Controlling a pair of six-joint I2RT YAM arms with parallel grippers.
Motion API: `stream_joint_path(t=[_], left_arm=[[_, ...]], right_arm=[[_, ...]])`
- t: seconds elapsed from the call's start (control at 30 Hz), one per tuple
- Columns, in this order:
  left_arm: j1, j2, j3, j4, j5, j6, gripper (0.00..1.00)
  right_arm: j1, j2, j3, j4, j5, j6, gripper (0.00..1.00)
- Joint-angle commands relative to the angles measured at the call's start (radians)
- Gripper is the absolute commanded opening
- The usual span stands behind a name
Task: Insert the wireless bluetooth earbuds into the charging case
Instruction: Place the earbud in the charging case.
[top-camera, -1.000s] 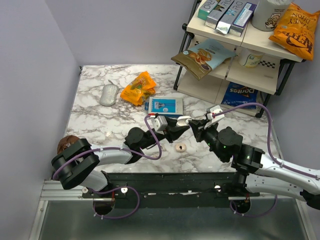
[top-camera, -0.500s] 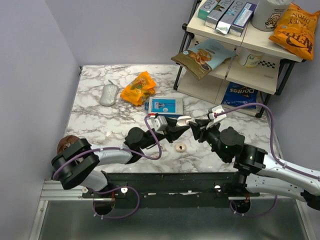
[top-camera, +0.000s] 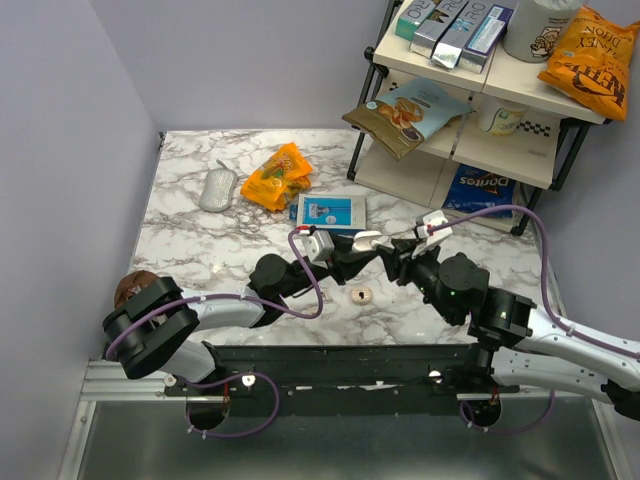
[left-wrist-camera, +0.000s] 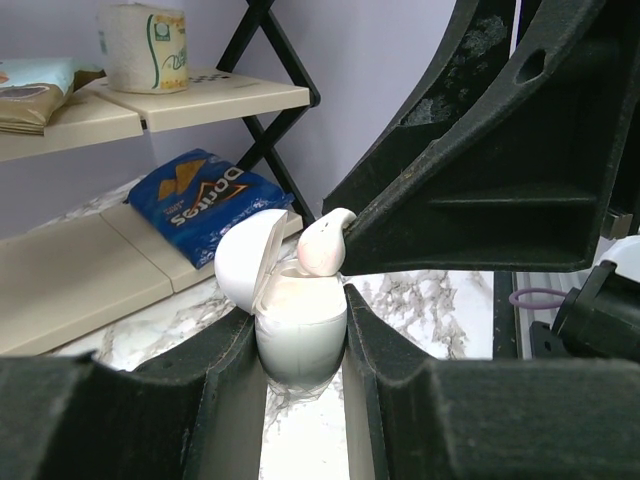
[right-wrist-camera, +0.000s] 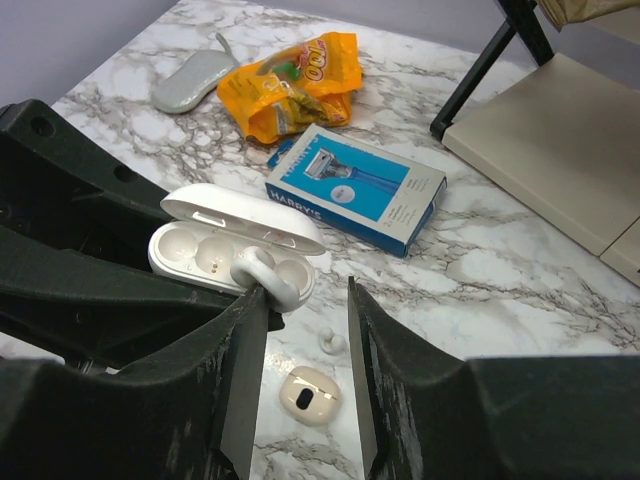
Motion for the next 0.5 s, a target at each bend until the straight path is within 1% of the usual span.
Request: stream_joint_path(t=[0.0,0.47], left_arm=[[0.003,0.005,0.022,0.377,0.043,-0.015,0.0],[0.003,0.008,0.007,0.409,0.053,-0.036,0.0]], right_arm=[[0.007,0.015,0.037,-0.032,0.023,0.014,0.46],[0.007,0.063,0.06,-0.033,0.057,0.021,0.46]])
